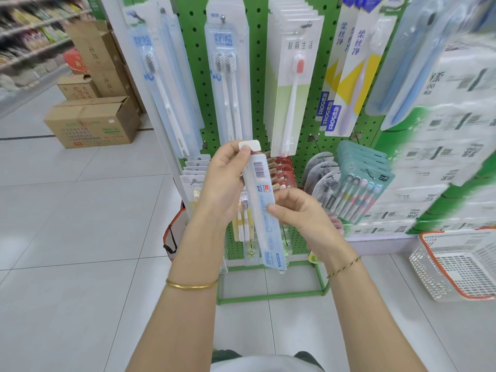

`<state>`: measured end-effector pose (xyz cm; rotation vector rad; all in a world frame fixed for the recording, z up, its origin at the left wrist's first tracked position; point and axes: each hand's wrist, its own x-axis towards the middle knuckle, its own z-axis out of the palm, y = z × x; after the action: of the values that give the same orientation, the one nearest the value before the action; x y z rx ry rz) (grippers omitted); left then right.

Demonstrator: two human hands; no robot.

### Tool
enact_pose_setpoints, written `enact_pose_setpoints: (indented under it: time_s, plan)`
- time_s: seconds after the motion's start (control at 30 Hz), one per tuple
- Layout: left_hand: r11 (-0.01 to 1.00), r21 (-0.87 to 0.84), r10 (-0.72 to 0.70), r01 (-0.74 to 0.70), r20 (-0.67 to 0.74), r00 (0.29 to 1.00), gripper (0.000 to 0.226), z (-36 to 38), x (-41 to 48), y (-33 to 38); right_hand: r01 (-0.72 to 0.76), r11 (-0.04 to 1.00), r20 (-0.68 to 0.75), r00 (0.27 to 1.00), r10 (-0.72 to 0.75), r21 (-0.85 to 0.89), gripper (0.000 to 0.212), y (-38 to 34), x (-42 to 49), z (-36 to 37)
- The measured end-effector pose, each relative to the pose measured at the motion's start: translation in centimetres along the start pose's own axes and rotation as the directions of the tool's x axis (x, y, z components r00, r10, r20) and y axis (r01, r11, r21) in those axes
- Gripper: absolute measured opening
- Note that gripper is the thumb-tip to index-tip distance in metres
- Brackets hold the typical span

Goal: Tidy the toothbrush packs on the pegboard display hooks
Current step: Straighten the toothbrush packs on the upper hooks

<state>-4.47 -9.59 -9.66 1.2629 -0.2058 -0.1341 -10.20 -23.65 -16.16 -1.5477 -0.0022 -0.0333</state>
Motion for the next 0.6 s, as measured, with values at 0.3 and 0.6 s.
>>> enact_pose_setpoints:
  time_s: [0.3, 0.6]
  plan:
    - [0.967, -0.254, 0.029, -0.013, 0.058, 0.998, 0.021, -1.5, 0.2, 4.0, 0.037, 0.997, 0.182, 0.983, -0.024, -0.067, 0.05, -3.0, 2.0, 3.4]
    - [0.952, 0.145, 0.288, -0.271, -0.121, 0.95, 0.016, -4.2, -0.2, 10.0, 0.288, 0.9, -0.104, 0.936, -0.337, -0.327, 0.039, -9.6, 5.1, 10.0]
